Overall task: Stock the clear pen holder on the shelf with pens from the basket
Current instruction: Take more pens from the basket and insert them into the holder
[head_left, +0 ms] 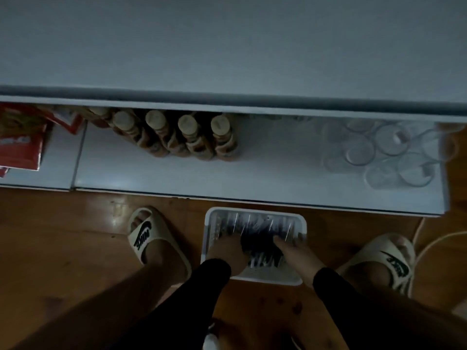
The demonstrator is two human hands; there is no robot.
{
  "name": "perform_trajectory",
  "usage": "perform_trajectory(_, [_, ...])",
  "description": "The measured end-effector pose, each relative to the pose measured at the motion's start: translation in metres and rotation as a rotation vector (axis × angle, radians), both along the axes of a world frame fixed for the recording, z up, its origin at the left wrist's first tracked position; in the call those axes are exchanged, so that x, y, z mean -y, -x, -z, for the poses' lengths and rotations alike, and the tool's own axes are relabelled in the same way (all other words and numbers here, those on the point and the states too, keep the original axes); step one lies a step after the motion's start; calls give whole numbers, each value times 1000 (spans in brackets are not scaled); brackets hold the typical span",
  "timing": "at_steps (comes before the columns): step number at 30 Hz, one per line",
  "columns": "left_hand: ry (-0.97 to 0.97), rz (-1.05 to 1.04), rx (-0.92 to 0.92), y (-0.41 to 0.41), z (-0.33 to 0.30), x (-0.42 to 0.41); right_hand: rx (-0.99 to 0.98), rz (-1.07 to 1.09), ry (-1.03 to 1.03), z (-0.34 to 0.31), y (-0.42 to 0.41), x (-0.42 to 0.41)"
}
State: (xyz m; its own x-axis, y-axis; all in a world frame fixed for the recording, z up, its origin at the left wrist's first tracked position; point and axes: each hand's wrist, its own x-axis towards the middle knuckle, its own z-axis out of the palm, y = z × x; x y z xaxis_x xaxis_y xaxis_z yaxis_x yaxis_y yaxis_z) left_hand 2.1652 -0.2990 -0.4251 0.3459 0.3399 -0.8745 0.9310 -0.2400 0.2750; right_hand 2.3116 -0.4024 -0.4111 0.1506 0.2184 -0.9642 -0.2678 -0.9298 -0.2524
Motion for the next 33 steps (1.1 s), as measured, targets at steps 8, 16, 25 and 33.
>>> perform_trajectory(8, [68,-235,-77,-32,32,21,13,113,16,49,11,-2])
perform_trajectory(16, [72,-348,-2,-44,50,24,-136,385,-8,58,16,-8])
perform_trajectory(25, [22,-439,21,-30,53,23,-224,380,-16,52,23,-11])
perform_trajectory(33, [141,-409,26,-26,50,26,-346,581,-37,53,24,-12])
